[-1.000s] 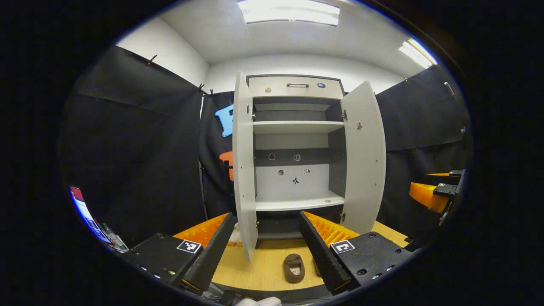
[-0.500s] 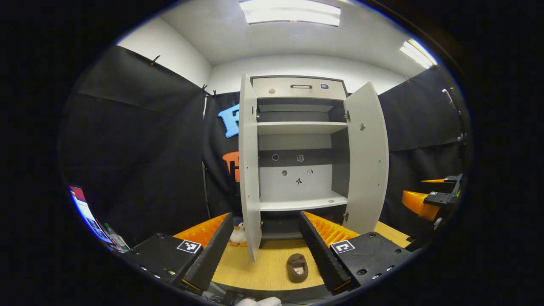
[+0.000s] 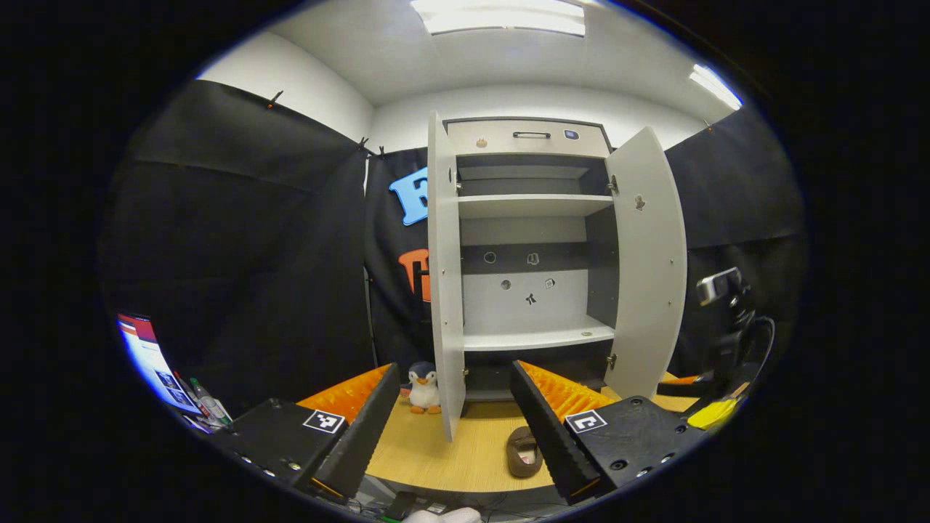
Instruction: Grab one shoe with the right hand and put it into the shoe cabinet, grab the other shoe with the left hand and put it into the shoe cabinet; then close the right door with the right hand and the left door with the left hand.
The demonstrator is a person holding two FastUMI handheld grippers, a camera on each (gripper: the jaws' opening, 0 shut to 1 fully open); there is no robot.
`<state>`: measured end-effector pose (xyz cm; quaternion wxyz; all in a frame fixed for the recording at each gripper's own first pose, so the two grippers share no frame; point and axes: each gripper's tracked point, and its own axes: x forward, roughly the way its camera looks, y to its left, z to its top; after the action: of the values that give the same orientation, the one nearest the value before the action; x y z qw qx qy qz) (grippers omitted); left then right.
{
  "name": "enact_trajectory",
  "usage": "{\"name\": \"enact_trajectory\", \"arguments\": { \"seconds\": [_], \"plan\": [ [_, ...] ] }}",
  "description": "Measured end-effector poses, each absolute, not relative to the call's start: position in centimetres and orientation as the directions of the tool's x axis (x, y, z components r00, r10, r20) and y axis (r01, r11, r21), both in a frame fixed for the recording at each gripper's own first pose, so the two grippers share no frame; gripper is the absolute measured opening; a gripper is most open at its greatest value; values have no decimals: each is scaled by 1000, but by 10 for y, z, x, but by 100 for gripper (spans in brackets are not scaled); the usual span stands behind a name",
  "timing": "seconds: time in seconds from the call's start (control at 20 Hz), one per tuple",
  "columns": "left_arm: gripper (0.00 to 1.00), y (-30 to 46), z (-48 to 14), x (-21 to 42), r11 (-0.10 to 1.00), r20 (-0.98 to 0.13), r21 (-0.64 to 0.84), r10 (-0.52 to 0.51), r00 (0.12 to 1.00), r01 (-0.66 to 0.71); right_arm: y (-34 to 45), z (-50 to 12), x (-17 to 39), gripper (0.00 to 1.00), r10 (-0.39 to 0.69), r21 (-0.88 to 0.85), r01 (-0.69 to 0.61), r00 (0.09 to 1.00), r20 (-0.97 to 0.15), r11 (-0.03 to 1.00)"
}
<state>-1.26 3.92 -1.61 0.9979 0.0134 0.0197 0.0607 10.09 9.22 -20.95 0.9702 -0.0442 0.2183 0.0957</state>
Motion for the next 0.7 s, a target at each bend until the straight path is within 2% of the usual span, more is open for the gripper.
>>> {"name": "enact_trajectory", "arguments": {
  "seconds": [0.25,0.55,0.6,0.7],
  "plan": [
    [94,45,-24,-8,986,-72,60,162,984,-157,104,-315,130,99,196,59,-205,754,-626,977],
    [96,44,-29,20,978,-105,100,193,975,-183,115,-397,172,92,200,102,-183,661,-724,978],
    [100,41,-29,22,978,-108,99,195,975,-185,115,-407,179,91,194,110,-169,646,-739,979],
    [96,36,-30,25,978,-109,96,198,974,-188,118,-422,191,90,194,129,-148,623,-758,981]
  ]
}}
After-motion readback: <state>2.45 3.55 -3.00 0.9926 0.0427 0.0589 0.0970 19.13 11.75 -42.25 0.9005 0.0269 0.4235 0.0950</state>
